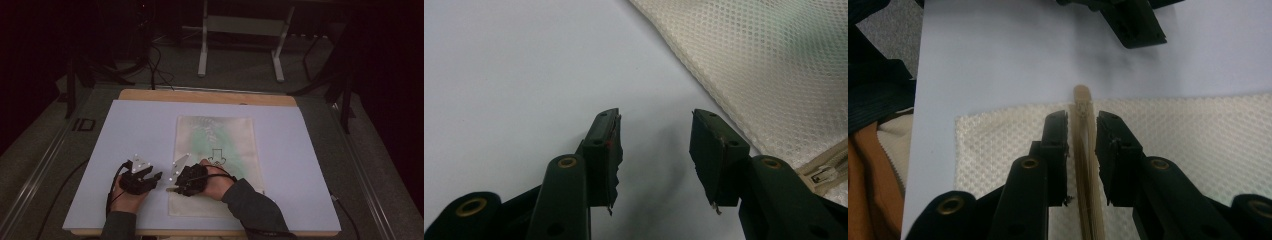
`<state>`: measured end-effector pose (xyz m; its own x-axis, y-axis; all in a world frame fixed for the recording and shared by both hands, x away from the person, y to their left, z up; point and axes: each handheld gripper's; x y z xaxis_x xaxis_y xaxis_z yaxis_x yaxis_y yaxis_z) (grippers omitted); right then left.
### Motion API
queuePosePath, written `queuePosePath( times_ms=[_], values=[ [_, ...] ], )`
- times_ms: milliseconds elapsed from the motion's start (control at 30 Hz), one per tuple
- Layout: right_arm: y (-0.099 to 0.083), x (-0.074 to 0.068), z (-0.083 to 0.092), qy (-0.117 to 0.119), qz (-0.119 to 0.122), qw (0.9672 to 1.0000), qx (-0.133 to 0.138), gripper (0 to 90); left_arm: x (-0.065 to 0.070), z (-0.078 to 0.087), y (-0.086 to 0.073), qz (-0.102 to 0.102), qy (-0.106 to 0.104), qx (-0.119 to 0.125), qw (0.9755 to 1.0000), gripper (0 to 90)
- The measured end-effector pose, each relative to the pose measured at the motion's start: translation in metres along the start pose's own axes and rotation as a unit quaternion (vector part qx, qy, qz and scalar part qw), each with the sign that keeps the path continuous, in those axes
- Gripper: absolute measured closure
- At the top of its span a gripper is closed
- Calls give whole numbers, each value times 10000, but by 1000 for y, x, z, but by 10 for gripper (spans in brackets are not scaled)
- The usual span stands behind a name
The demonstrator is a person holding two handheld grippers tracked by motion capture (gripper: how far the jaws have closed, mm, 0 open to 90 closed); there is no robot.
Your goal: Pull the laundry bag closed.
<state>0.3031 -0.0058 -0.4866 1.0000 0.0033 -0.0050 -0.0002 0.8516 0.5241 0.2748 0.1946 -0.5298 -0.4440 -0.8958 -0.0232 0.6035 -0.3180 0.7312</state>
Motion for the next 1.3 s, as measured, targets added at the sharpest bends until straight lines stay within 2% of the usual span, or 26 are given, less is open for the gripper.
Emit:
queuePosePath(
  times_ms=[300, 633, 1133, 1300],
  values=[
    [9, 1, -11, -13, 6, 10000, -15, 785, 0, 0, 0, 17, 12, 16, 10000, 545],
    [18, 2, -24, 34, -14, 10000, -18, 785, -1, 1, 0, 43, 35, 31, 10000, 545],
    [23, 5, -41, 16, -146, 9997, -193, 761, -3, 2, -1, 77, 62, 30, 9999, 545],
    [25, 4, -46, -29, -159, 9995, -285, 779, -4, 2, -1, 86, 63, 30, 9999, 545]
  ],
)
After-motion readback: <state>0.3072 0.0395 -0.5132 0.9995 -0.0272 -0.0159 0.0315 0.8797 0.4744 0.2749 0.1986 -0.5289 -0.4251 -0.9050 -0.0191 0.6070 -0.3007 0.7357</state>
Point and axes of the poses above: each handheld gripper's, and its own axes: z roughly backward along the jaws, y roughly out of its top, x roughly to its right, and after that the axes turned 3 degrees about y, right-handed
